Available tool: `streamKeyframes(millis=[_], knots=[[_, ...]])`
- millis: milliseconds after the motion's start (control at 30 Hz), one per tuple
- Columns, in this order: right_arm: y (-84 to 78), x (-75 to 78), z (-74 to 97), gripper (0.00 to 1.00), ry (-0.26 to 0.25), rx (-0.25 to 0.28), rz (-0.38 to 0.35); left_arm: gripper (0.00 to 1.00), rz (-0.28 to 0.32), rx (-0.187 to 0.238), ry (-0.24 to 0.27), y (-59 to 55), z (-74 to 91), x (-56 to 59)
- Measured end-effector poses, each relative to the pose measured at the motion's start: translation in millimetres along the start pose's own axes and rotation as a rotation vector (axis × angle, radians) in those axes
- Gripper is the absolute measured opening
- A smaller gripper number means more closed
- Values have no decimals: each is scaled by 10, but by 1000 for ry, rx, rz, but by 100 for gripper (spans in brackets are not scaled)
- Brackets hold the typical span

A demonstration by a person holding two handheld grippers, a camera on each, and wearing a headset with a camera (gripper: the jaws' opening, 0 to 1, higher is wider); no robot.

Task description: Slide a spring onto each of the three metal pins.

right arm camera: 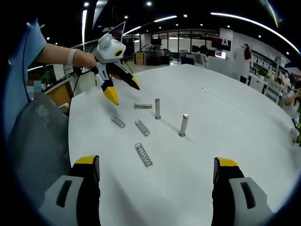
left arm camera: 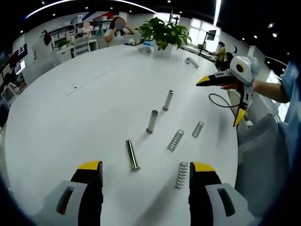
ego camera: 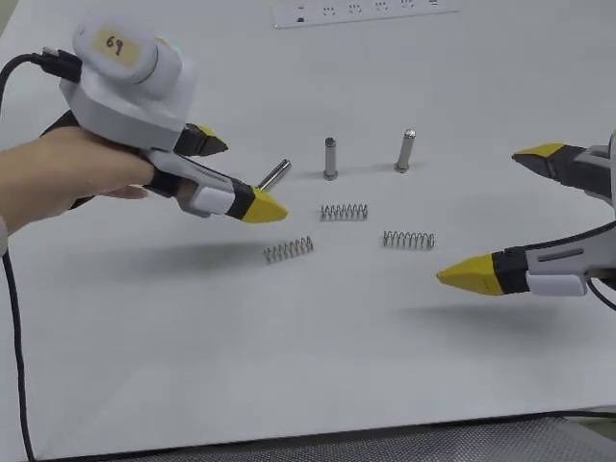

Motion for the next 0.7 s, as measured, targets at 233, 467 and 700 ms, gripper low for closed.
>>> streamKeyframes(millis=[233,467,700], knots=[[-15,-13,-8,100,2,2,-8,66,7,-22,-1,49,-56,-36],[-32,2,-9,100,0,2,-14,60,8,-47,12,46,-128,-74],[-65,-2,-12,100,0,-3,-21,49,32,-60,33,50,-198,-136]])
Point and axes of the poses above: the centre of the closed fingertips' face, and the gripper's own axes: z roughly backward along the fingers, x roughly to its right, y roughly out of its top, the point moved 1 cm from there along z, roughly backward along the fingers, and after that the axes turned 1 degree about x, right-handed, at the moved point
